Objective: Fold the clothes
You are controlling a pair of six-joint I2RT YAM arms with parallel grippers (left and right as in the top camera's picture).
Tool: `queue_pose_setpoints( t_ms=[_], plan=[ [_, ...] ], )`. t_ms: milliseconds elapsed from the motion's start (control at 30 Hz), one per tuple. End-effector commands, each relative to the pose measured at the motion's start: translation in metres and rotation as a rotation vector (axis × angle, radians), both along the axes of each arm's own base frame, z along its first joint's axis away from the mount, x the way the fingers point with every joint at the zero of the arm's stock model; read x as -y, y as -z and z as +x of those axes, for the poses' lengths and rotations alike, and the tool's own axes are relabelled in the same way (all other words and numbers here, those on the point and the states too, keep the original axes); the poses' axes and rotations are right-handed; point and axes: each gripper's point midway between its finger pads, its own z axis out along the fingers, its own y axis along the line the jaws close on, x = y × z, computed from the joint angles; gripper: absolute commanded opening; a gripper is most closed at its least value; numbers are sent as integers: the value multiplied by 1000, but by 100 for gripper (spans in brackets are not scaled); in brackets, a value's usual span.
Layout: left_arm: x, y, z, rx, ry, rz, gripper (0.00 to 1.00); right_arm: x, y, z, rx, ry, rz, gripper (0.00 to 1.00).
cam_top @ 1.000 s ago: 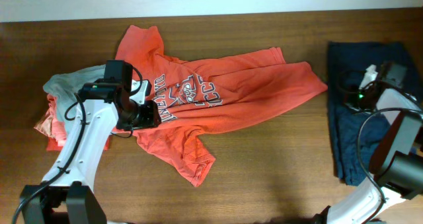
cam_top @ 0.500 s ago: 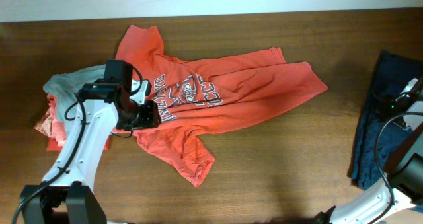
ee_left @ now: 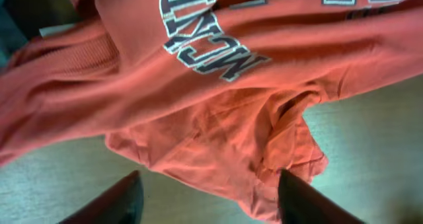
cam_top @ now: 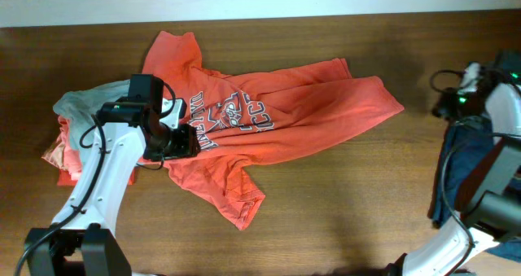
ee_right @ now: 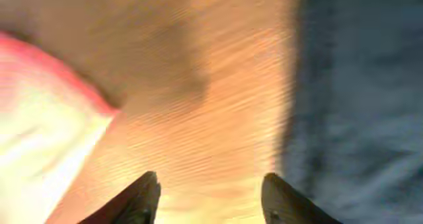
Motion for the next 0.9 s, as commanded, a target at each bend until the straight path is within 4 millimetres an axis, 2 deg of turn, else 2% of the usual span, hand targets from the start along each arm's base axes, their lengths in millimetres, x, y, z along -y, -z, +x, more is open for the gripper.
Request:
queue_pose_setpoints(
  t_ms=[0,100,200,333,467,633,800,867],
  plan=[
    [6,-1,-5,-7,31,-11,72,-45,-7,-2,-48,-100,44,60],
    [6,-1,-9,-24,31,-10,73,-69,-4,-9,-105,-150,58,63],
    [5,2,-22,-78,24,-7,73,-81,-3,-9,-127,-187,35,64],
    [3,14,-36,-127,23,-4,73,-85,-3,-9,-140,-207,6,67],
    [3,43,-50,-164,-6,-4,73,-87,-3,-9,-140,-210,10,67],
    [2,76,-54,-130,-9,-2,71,-88,-2,-11,-148,-210,12,67],
    [2,95,-50,-75,-9,-4,66,-88,-2,-11,-150,-210,14,67],
    [2,101,-49,-52,-9,-7,61,-88,-2,-12,-151,-210,14,67]
  ],
)
